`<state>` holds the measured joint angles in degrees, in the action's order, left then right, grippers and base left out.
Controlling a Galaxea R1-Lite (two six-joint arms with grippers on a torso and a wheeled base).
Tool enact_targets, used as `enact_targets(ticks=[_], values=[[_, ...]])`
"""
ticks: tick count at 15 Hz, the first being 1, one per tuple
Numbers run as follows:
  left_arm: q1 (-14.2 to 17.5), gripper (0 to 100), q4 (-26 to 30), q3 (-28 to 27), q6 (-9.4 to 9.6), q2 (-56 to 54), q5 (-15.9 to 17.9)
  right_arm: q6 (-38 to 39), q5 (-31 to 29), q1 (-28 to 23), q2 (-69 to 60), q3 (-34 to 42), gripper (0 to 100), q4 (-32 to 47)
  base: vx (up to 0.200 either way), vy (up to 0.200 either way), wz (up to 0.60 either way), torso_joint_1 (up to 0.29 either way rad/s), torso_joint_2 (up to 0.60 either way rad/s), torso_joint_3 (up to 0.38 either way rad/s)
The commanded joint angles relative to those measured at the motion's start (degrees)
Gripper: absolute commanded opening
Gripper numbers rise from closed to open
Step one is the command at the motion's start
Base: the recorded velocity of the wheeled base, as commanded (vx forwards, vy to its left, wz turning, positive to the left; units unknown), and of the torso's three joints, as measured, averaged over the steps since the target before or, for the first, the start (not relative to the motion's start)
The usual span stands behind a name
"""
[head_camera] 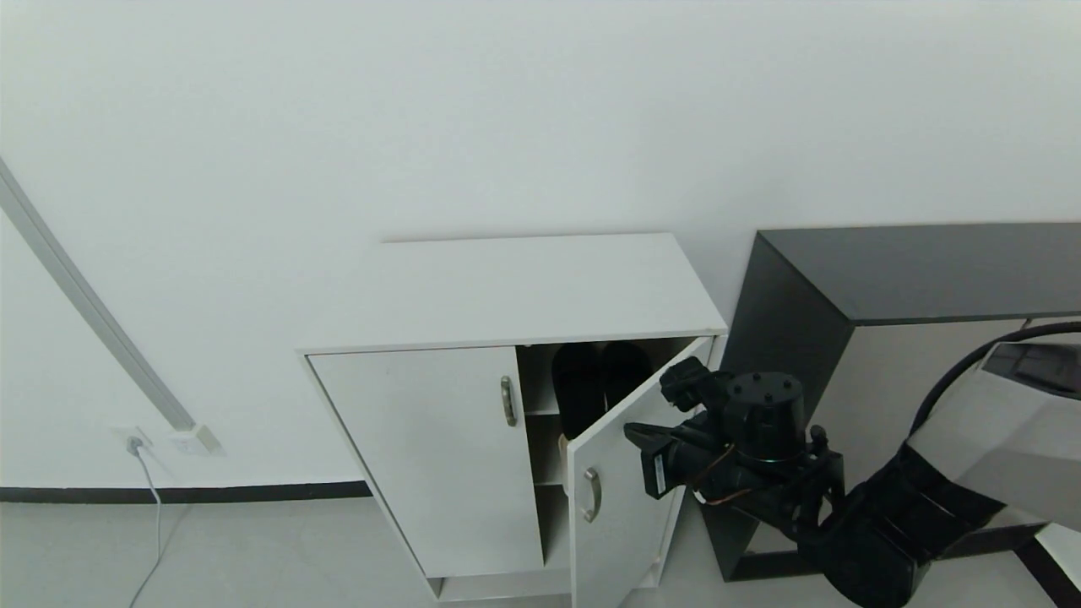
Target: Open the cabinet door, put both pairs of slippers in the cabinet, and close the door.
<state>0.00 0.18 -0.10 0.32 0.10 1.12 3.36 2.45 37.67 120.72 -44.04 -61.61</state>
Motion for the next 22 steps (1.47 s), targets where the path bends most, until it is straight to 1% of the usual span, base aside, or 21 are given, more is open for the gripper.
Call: enact_targets(ticks=[1, 4, 7, 8, 17, 22], values=[[0.0, 0, 0.0, 0.0, 0.03, 0.0, 0.0, 0.0, 0.0, -0.8, 3.1, -2.7, 0, 0.3, 0.0, 0.0, 0.0, 0.0, 0.0, 0.0], [0.0, 0, 0.0, 0.0, 0.03, 0.0, 0.0, 0.0, 0.1, -1.6, 5.0, -7.2, 0, 2.6, 0.0, 0.0, 0.0, 0.0, 0.0, 0.0], [0.0, 0, 0.0, 0.0, -0.05, 0.0, 0.0, 0.0, 0.0, -2.2, 7.8, -11.4, 0, 3.2, 0.0, 0.0, 0.0, 0.0, 0.0, 0.0], [0.0, 0, 0.0, 0.0, -0.05, 0.0, 0.0, 0.1, 0.1, -2.8, 8.2, -13.3, 0, 4.9, 0.0, 0.0, 0.0, 0.0, 0.0, 0.0], [0.0, 0, 0.0, 0.0, -0.05, 0.0, 0.0, 0.1, 0.1, -4.4, 11.9, -21.9, 0, 10.7, 0.0, 0.0, 0.0, 0.0, 0.0, 0.0], [0.0, 0, 0.0, 0.0, -0.05, 0.0, 0.0, 0.1, 0.1, -5.3, 12.7, -24.9, 0, 12.3, 0.0, 0.0, 0.0, 0.0, 0.0, 0.0]])
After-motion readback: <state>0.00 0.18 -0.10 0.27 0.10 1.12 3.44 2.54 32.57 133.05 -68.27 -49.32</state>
